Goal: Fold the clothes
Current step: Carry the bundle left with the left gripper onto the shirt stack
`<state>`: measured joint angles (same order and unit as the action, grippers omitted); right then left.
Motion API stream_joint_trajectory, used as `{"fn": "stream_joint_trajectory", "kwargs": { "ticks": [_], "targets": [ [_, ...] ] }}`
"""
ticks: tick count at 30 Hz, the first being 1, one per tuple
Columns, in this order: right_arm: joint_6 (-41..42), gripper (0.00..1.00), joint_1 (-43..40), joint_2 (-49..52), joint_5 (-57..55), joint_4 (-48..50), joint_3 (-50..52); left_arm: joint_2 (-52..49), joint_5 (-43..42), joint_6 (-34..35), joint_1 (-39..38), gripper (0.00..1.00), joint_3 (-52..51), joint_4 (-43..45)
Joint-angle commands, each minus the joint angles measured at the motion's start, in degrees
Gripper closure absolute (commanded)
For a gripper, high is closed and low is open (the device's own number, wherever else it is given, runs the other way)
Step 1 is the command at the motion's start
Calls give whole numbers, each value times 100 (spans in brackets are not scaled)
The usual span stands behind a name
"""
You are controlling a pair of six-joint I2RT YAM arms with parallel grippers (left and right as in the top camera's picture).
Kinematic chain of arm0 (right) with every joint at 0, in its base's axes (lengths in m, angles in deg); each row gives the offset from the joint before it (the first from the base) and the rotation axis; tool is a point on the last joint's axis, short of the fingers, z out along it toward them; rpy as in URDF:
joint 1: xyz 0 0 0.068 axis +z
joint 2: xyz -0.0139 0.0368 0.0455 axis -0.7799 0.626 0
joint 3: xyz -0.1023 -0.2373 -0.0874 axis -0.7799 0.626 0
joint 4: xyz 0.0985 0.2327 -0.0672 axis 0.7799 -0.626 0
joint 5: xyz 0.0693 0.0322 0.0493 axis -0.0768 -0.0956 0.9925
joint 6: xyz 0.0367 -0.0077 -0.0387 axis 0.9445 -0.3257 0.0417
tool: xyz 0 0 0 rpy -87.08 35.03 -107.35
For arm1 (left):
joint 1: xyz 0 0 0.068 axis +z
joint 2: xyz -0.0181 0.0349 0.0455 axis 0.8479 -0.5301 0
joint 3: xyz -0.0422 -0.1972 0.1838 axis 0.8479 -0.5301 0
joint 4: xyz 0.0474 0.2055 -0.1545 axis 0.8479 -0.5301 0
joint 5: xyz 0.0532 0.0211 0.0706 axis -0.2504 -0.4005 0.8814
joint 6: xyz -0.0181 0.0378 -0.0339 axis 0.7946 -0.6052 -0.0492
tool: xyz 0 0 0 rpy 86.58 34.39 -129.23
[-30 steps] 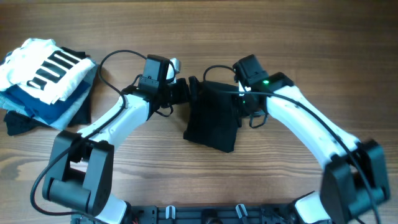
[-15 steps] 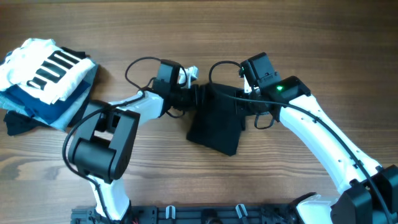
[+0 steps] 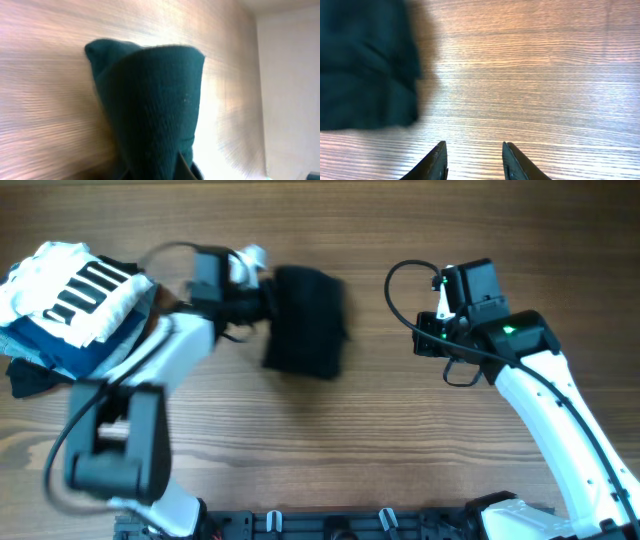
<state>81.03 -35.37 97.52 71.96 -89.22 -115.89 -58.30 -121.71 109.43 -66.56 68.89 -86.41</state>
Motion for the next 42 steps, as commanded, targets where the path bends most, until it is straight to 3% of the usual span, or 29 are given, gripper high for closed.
{"fn": "stream_joint_trajectory", "kwargs": {
  "ticks": [1, 8, 13, 19, 24, 30, 35, 39, 40, 41, 42],
  "targets": [
    [9, 64, -55, -79, -96, -50, -118, 1174, 577, -466, 883, 96, 402, -352],
    [4, 63, -55, -79, -98, -66, -118, 2302, 778, -481, 3204, 96, 831, -431],
    [7, 63, -55, -79, -98, -66, -118, 2247, 780, -487, 4260, 96, 828, -422],
    [22, 63, -55, -79, -96, -66, -118, 1799, 562, -455, 4444, 96, 828, -101],
    [26, 63, -55, -79, -96, -37, -118, 1788, 81, 173, 4444, 96, 828, 1132],
    [26, 62, -55, -79, -79, -44, -118, 1259, 160, 166, 4444, 96, 828, 1185],
    [76, 62, -55, -79, -33, -66, -118, 570, 1051, 162, 4533, 96, 828, 1185],
    [157, 61, -55, -79, -33, -63, -118, 356, 1198, 157, 4889, 96, 828, 1119],
    [155, 62, -55, -79, -35, -63, -118, 332, 1250, 155, 4990, 92, 828, 1102],
    [153, 61, -55, -79, -35, -63, -118, 326, 1279, 144, 5143, 42, 828, 1080],
    [155, 61, -55, -79, -35, -63, -118, 330, 1270, 149, 5243, 17, 831, 1084]
  ]
}}
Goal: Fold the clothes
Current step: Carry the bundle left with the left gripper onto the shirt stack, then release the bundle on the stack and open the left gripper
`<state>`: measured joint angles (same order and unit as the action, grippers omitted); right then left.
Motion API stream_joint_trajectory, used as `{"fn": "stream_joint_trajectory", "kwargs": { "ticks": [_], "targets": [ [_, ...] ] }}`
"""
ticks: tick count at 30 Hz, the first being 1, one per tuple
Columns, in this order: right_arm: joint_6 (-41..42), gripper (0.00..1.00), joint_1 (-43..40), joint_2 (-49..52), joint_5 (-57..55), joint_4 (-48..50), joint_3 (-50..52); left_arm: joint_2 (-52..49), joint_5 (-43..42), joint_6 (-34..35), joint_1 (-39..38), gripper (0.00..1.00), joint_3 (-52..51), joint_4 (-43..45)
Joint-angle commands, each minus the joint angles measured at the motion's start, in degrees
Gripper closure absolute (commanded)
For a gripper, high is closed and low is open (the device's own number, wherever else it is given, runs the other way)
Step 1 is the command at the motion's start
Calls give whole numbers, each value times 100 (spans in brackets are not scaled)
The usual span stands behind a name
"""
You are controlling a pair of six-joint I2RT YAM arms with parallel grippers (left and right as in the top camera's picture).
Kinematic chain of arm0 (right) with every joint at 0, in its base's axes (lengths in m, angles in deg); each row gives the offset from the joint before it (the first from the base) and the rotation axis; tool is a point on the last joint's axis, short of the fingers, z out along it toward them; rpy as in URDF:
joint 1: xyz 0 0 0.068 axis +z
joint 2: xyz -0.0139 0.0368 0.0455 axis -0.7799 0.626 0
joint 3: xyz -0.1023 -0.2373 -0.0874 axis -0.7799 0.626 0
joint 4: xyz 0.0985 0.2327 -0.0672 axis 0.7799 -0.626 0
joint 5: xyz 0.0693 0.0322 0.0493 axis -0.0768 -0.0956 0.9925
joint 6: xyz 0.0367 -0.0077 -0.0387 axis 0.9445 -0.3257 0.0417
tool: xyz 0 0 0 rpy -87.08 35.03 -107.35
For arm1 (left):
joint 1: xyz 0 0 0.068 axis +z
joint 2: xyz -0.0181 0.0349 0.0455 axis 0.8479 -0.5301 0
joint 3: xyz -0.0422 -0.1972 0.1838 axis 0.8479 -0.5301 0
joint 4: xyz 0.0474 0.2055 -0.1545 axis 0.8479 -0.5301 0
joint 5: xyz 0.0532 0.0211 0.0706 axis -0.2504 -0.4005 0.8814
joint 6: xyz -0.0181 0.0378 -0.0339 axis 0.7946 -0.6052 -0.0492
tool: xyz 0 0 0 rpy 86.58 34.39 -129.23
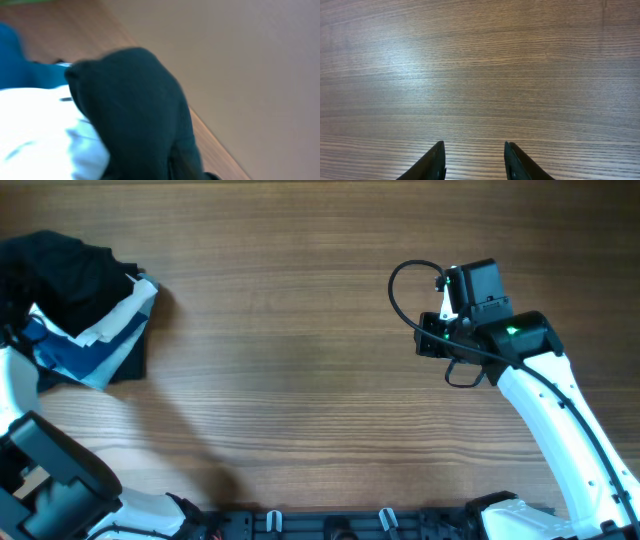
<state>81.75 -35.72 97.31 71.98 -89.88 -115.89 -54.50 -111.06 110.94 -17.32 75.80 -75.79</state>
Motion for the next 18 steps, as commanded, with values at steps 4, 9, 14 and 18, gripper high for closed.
{"fn": "stream_joint_trajectory", "kwargs": {
  "ticks": [4, 9, 14, 18],
  "targets": [
    [79, 58, -20, -57, -42, 4, -118, 195, -199, 450, 890, 0, 146, 492],
    [79, 58, -20, -57, -57, 26, -118, 402, -1464, 793, 804, 0, 426, 964],
    [83, 58, -20, -57, -57, 44, -118, 363, -2009, 411, 46, 0, 446, -160],
    [87, 58, -20, -57, -55, 39, -118, -164, -1318, -57, -356, 0, 439, -522]
  ]
}}
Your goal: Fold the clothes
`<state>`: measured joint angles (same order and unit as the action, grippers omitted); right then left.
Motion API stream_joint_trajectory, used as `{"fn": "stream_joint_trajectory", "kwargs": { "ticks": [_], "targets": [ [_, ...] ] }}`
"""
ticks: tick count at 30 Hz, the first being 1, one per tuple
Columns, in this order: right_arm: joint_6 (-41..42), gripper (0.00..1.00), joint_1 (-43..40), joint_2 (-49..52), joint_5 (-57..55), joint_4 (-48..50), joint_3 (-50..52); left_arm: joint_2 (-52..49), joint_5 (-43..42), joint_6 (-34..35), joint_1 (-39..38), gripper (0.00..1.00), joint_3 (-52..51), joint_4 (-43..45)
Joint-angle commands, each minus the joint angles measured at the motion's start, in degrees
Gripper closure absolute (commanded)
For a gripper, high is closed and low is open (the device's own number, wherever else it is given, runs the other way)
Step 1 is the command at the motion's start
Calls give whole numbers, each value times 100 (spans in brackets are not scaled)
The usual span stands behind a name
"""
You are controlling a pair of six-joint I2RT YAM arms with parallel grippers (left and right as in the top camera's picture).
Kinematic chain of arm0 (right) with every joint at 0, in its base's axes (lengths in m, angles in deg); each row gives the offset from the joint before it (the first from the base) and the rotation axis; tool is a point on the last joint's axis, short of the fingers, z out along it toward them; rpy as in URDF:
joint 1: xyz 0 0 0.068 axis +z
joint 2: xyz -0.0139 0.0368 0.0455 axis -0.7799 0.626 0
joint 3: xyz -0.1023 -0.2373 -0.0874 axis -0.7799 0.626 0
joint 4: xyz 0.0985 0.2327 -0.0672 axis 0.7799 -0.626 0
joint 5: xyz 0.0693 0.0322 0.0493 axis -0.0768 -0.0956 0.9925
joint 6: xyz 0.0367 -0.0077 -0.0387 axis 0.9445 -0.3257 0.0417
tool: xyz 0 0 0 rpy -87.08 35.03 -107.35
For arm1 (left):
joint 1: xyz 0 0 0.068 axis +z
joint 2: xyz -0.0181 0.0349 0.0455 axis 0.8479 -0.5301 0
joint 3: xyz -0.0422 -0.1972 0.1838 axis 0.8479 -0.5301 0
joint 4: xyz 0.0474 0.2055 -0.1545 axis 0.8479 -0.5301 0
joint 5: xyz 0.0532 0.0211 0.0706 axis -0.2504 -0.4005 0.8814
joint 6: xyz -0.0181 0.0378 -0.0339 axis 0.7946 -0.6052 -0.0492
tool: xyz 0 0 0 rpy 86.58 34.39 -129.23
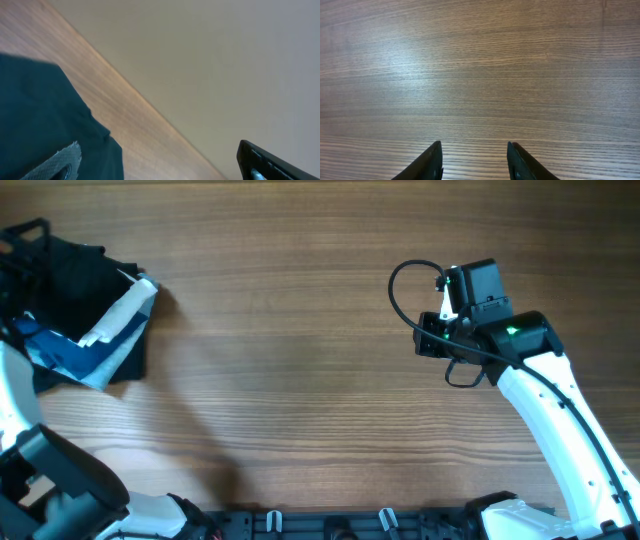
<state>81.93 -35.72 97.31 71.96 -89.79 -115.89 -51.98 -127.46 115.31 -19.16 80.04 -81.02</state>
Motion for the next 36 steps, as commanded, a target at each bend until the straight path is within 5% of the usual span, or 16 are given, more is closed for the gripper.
{"fn": "stream_joint_trajectory", "kwargs": {
  "ticks": [1, 7, 15, 19, 23, 28, 31, 33, 36],
  "targets": [
    [81, 58, -20, -57, -52, 35, -118, -656, 413, -603, -188, 0, 15, 17],
    [81, 57, -20, -57, -52, 13, -118, -1908, 1029, -599, 273, 0, 15, 522],
    [81, 57, -20, -57, -52, -15, -118, -1462, -1353, -116, 385, 0, 350, 1823],
    [81, 48, -20, -57, -52, 94, -118, -487, -1521, -125, 26, 0, 544, 1582],
    [83, 35, -61, -50, -48, 428, -118, 146, -931, -859, -828, 0, 544, 186],
    [-330, 28, -398, 262, 269, 767, -118, 173, 1613, -2129, -2590, 0, 540, -2229],
    [-898, 13, -581, 691, 278, 1084, -118, 24, 3257, -2122, -3617, 0, 540, -3093],
    [-1158, 0, -603, 935, 337, 1152, -118, -15, 3639, -2122, -4083, 0, 540, -3742],
    [-968, 0, -603, 1073, 382, 855, -118, -15, 3733, -2070, -4463, 0, 540, -4986]
  ]
}}
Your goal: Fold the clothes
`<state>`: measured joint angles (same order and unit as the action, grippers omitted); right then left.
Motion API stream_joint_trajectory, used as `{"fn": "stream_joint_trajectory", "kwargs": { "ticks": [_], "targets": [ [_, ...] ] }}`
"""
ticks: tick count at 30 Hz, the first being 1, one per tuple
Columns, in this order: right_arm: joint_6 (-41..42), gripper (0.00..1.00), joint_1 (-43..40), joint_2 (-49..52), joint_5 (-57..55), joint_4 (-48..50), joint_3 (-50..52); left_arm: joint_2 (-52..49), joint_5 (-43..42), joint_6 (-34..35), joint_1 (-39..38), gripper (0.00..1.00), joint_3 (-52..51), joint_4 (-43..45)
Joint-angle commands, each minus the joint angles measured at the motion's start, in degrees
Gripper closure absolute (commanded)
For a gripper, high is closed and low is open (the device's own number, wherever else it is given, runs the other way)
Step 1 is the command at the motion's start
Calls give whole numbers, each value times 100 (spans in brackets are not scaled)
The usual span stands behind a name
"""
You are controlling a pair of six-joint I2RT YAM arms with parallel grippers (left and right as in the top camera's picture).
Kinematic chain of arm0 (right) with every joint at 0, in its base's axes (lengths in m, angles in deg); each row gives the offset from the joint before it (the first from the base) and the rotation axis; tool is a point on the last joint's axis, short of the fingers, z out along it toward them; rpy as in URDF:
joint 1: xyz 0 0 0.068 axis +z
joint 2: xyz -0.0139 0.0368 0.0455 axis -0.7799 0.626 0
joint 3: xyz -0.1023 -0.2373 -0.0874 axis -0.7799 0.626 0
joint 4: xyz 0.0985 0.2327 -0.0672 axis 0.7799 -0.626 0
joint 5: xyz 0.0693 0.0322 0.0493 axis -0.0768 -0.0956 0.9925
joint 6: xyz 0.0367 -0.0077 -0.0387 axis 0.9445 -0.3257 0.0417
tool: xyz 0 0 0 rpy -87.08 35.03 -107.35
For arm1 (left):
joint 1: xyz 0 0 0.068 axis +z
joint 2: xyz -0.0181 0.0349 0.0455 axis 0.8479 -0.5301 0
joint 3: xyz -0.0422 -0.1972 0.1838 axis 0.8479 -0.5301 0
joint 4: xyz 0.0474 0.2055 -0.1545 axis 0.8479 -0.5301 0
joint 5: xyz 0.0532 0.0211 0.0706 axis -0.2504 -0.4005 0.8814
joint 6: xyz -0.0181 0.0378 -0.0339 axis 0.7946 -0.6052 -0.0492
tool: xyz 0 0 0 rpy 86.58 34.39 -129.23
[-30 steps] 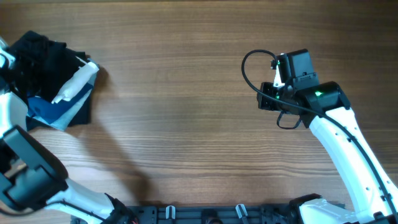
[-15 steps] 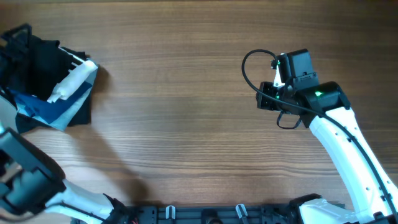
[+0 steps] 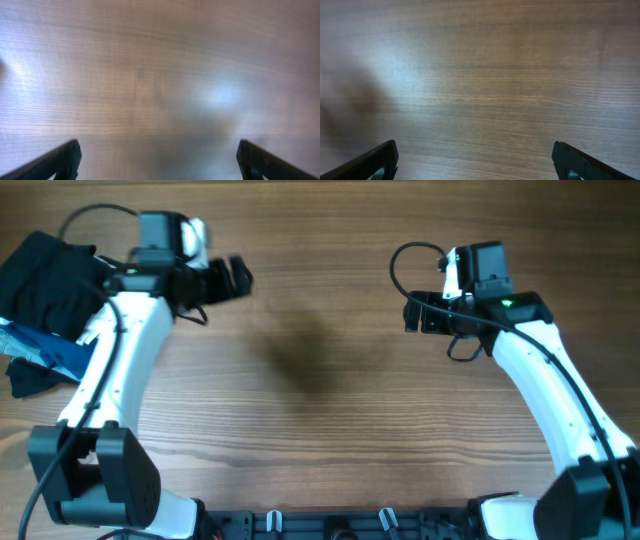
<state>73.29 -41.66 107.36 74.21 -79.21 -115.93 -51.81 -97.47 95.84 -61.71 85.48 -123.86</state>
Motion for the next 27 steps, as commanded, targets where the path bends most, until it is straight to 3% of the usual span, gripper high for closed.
{"fn": "stream_joint_trajectory", "kwargs": {
  "ticks": [1, 5, 7, 11, 15, 16, 21, 27],
  "targets": [
    [116, 0, -9, 11, 155, -363, -114, -33, 737, 20, -219, 0, -4, -1056],
    [767, 0, -9, -422, 153, -684, -94, 87, 782, 168, -179, 0, -20, -2035],
    [907, 0, -7, -1008, 149, -726, 98, 501, 863, 170, -181, 0, -264, -2100],
    [1097, 0, 28, -2590, -214, -422, 848, 2328, 866, 190, -201, 0, -1648, -1095],
    [1270, 0, 273, -5007, -1143, 136, 2079, 5390, 1095, 474, -201, 0, -3515, 492],
    [1272, 0, 273, -5313, -1137, 116, 2190, 5761, 1099, 474, -201, 0, -3639, 562],
    [1268, 0, 273, -5906, -1139, -363, 2240, 7248, 1097, 474, -201, 0, -3692, -85],
    [1268, 0, 273, -5744, -1139, -468, 2243, 7519, 1097, 474, -201, 0, -3692, -520]
  ]
}}
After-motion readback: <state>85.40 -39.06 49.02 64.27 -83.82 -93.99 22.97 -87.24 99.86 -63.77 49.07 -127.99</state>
